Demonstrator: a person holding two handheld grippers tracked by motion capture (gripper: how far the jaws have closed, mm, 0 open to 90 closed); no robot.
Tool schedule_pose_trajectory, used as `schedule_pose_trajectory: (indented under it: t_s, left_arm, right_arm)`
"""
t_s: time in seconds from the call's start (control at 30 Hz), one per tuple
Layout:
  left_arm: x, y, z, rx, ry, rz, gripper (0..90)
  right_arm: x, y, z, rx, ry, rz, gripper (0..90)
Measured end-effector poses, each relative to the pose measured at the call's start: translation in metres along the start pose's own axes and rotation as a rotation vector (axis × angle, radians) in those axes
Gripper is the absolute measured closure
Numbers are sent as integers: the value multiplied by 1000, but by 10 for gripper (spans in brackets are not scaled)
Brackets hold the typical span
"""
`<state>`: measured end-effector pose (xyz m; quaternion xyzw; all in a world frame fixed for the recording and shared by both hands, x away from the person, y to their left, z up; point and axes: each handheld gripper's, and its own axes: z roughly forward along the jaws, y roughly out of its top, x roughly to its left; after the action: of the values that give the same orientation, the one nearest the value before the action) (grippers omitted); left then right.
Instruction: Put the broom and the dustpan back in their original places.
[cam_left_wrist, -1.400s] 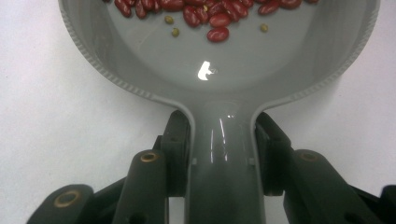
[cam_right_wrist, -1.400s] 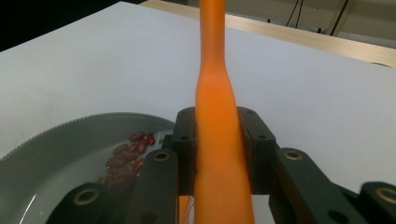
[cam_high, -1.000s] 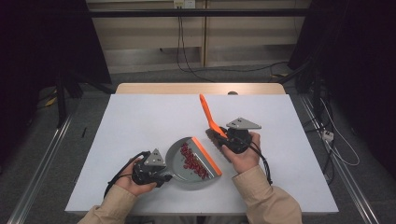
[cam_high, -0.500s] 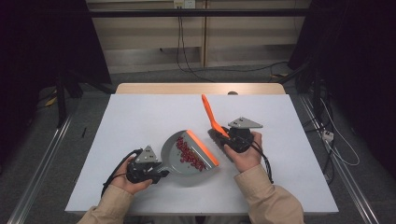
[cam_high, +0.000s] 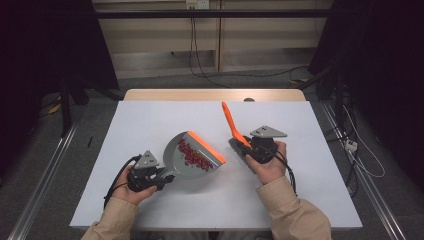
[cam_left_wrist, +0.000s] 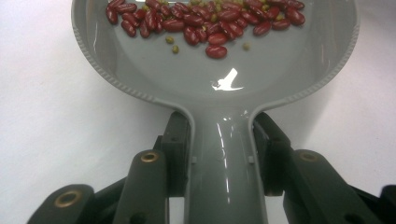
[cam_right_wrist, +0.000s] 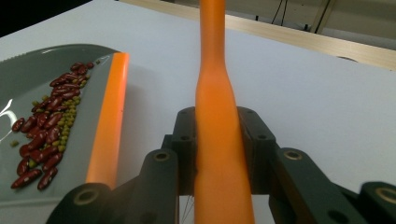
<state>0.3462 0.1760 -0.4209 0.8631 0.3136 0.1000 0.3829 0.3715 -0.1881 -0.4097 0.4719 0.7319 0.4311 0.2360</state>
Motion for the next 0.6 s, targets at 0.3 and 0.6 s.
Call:
schedule_pose_trajectory:
  t_s: [0.3, 0.6]
  left_arm:
    - [11, -2, -5, -8, 43, -56, 632]
    - [21, -3, -6, -31, 94, -102, 631]
  right_arm:
    - [-9, -2, -6, -4, -15, 15, 716]
    - [-17, -5, -10, -9, -18, 29, 716]
